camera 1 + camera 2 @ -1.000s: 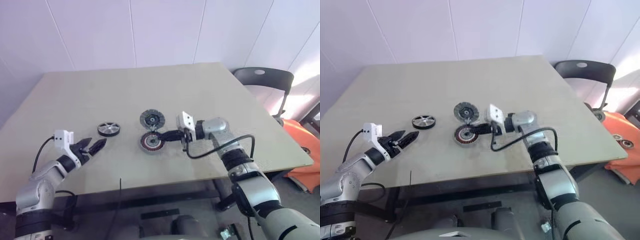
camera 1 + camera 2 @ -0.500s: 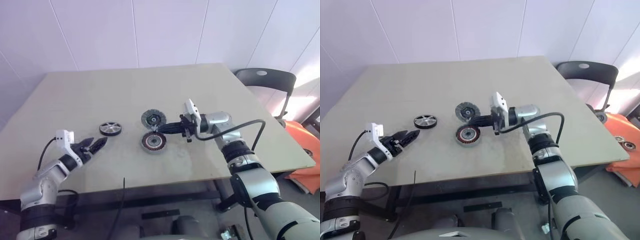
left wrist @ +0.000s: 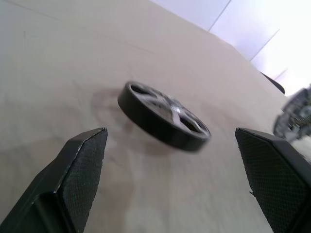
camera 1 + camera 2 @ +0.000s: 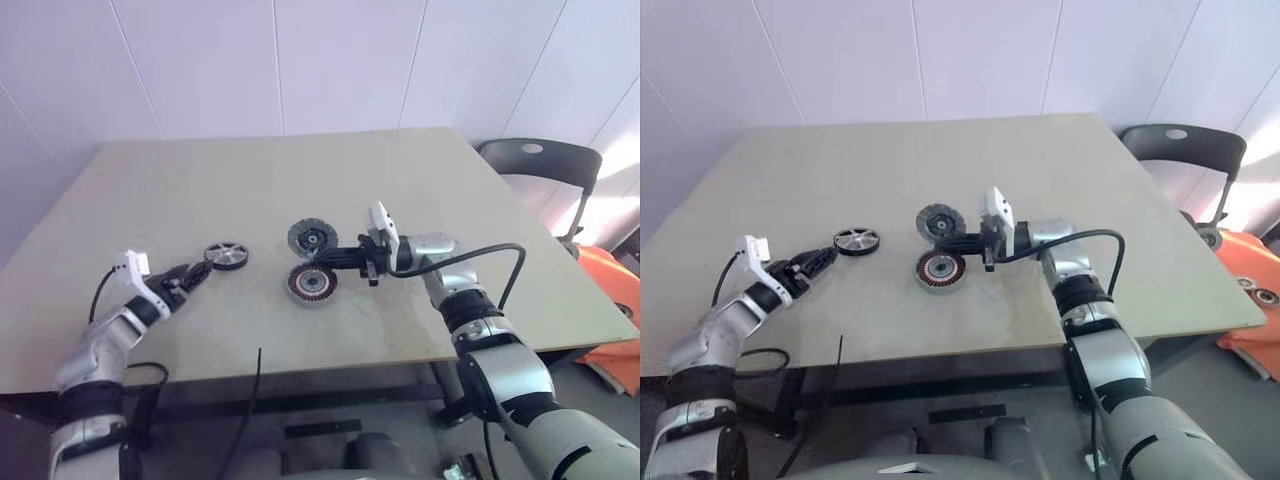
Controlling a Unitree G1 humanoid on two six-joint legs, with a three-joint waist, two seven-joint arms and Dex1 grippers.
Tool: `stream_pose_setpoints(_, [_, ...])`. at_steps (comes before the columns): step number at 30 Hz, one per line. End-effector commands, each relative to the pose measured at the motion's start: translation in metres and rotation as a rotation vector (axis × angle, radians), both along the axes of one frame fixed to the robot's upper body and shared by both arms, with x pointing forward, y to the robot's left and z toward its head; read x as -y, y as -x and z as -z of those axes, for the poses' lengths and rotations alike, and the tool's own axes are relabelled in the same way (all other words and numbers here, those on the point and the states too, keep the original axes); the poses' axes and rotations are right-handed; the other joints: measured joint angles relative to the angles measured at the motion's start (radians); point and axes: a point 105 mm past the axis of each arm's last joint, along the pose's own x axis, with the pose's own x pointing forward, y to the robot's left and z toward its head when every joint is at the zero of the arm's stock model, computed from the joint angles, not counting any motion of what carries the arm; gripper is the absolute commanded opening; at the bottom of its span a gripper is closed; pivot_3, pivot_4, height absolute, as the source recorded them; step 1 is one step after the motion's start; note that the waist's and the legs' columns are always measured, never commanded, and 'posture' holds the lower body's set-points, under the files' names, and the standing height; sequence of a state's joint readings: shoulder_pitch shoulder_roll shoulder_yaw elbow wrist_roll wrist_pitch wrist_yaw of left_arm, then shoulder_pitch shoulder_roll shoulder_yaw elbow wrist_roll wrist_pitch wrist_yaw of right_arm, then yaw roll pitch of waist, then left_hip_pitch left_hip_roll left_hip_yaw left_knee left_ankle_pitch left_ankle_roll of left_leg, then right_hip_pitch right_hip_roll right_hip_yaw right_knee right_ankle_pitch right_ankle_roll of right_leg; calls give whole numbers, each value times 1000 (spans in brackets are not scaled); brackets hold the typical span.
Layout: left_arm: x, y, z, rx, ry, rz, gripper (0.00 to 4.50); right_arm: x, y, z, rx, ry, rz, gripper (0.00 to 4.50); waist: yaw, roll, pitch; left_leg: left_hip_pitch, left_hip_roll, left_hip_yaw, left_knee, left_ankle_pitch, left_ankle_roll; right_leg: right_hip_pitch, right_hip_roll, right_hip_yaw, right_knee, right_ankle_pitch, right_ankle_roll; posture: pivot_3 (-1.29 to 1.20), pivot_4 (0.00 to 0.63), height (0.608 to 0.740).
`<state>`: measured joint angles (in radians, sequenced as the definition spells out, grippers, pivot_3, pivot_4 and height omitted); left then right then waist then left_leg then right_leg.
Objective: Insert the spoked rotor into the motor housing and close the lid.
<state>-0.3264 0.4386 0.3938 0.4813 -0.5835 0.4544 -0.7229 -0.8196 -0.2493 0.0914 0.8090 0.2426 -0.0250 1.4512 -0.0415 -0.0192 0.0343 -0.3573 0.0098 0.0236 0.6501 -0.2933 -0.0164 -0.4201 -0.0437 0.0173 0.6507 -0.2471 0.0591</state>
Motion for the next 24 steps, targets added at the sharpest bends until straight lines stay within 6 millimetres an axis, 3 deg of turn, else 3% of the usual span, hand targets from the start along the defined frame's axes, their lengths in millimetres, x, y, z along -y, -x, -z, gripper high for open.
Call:
stream_pose_setpoints(1, [19, -12, -1, 19, 31, 38, 4482, 1, -4, -12, 55, -11, 14, 26, -1, 0, 0, 0, 0, 0, 0, 0, 0, 0, 0, 0, 0, 0, 0, 0, 0, 740])
stream_pose_setpoints(4, [33, -15, 3, -2, 54, 65, 4482, 2, -5, -12, 55, 0, 22, 26, -1, 0, 0, -1, 0, 0, -1, 0, 0, -1, 0, 0, 0, 0, 0, 0, 0, 740])
stream_pose_setpoints(9, [35, -17, 17, -51, 89, 34, 4482, 3, -9, -10, 49, 7, 49, 26, 1, 0, 0, 1, 0, 0, 0, 0, 0, 1, 0, 0, 1, 0, 0, 0, 0, 740])
stream_pose_setpoints(19, [23, -27, 7, 3, 98, -59, 4482, 8, -12, -6, 52, 34, 72, 26, -1, 1, -1, 9, 0, -2, 3, 0, 0, 10, 1, -2, 2, 0, 1, 0, 0, 740])
stream_pose_setpoints(24, [17, -25, 10, -14, 78, -70, 3163, 7, -14, -4, 60, 46, 86, 0, -1, 1, -1, 7, 0, -2, 3, 0, 0, 9, 1, -2, 0, 1, 1, 0, 0, 740])
